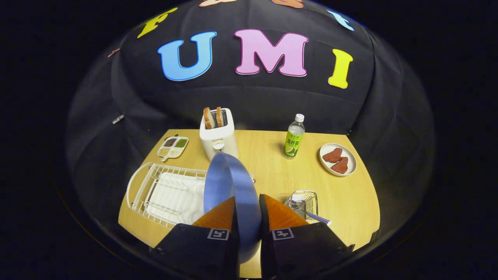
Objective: Take the plate from the dish rack, then take the spoon from the basket and place it into the plate.
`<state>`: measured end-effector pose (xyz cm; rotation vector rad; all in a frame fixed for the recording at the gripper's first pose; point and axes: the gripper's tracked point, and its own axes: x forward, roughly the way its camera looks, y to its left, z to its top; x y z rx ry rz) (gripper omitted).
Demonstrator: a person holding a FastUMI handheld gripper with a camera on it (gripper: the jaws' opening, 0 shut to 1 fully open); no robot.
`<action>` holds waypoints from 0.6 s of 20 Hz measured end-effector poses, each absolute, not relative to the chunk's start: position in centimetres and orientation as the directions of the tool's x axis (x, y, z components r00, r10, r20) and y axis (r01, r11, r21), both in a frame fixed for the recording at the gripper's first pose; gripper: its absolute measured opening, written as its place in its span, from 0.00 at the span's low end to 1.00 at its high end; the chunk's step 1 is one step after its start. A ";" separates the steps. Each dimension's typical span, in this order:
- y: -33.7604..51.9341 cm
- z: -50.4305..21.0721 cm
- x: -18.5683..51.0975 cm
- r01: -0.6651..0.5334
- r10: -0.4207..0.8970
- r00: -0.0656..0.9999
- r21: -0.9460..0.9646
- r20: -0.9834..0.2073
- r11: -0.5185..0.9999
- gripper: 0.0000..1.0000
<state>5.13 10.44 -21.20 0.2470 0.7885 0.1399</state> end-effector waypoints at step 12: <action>2.5 -31.4 -9.6 0.065 0.394 0.589 0.527 -0.706 0.847 0.25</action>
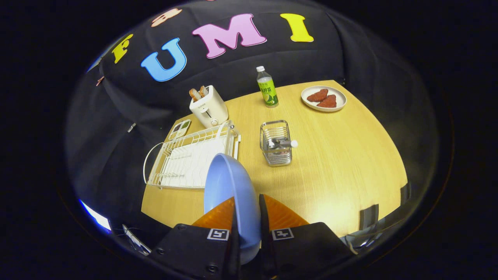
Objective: Take the plate from the dish rack, then take the spoon from the basket and place it into the plate.
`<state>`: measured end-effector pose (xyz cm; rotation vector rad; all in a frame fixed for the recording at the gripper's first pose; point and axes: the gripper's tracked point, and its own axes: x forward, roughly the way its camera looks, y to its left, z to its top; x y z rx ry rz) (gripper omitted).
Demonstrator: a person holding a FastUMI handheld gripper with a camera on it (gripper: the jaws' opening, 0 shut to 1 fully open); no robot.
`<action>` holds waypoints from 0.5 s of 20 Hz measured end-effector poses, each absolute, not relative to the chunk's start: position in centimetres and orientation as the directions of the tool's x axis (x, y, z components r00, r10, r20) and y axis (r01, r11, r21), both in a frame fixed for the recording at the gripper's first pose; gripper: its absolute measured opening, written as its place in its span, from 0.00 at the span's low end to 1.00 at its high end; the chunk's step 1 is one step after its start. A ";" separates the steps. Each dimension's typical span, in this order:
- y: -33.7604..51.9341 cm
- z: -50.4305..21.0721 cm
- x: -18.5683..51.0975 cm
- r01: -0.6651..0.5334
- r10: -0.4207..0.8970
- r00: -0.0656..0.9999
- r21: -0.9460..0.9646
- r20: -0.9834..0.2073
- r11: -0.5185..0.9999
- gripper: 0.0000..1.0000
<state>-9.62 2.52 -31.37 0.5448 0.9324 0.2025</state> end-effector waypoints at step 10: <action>5.2 -40.5 -11.0 0.071 0.501 0.516 0.617 -0.695 0.784 0.25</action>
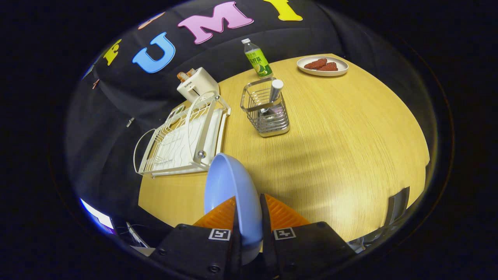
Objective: Take the plate from the dish rack, then take the spoon from the basket and place it into the plate.
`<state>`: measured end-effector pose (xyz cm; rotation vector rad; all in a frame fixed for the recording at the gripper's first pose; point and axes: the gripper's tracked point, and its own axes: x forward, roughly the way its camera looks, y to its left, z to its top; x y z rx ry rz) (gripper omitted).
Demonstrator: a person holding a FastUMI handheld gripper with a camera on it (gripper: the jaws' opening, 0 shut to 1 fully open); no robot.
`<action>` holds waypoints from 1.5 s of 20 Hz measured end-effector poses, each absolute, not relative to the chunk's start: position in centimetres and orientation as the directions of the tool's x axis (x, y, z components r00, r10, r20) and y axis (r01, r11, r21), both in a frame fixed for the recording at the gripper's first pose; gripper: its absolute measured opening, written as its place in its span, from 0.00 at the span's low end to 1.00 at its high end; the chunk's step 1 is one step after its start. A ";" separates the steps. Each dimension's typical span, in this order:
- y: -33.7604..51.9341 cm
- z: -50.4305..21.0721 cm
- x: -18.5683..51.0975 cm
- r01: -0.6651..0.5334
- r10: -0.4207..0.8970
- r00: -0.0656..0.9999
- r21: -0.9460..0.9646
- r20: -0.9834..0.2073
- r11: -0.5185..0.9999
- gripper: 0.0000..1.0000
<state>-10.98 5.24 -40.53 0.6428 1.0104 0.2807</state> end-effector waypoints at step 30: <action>-4.5 -35.3 -0.7 -0.127 0.302 0.688 0.300 -0.660 0.945 0.75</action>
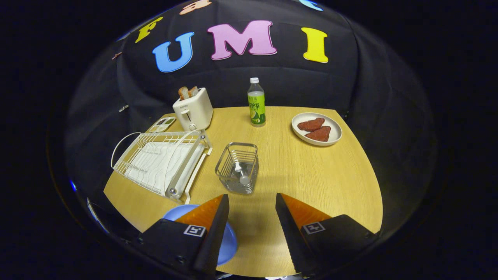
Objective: Take the plate from the dish rack, then take the spoon from the basket and place it into the plate.
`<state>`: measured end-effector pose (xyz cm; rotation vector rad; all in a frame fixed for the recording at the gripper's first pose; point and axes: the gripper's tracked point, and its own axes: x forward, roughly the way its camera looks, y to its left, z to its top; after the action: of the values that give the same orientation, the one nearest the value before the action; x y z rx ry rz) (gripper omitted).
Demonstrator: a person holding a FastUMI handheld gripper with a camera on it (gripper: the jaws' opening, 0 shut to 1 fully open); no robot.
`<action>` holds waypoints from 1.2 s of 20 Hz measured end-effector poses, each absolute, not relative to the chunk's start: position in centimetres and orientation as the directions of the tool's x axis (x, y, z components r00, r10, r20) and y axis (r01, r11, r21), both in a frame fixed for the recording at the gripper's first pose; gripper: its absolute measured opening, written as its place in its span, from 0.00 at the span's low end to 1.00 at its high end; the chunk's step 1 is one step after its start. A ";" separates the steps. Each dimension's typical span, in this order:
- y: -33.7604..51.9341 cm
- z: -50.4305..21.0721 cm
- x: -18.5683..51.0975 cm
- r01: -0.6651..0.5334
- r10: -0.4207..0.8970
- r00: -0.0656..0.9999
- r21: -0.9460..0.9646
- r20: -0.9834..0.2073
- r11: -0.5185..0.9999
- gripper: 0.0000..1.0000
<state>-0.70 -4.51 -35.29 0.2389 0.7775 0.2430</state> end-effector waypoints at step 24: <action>-2.0 -38.7 3.8 -0.227 0.329 0.603 0.239 -0.726 0.944 0.10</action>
<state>3.75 -1.97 -38.67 0.1272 0.8656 0.3229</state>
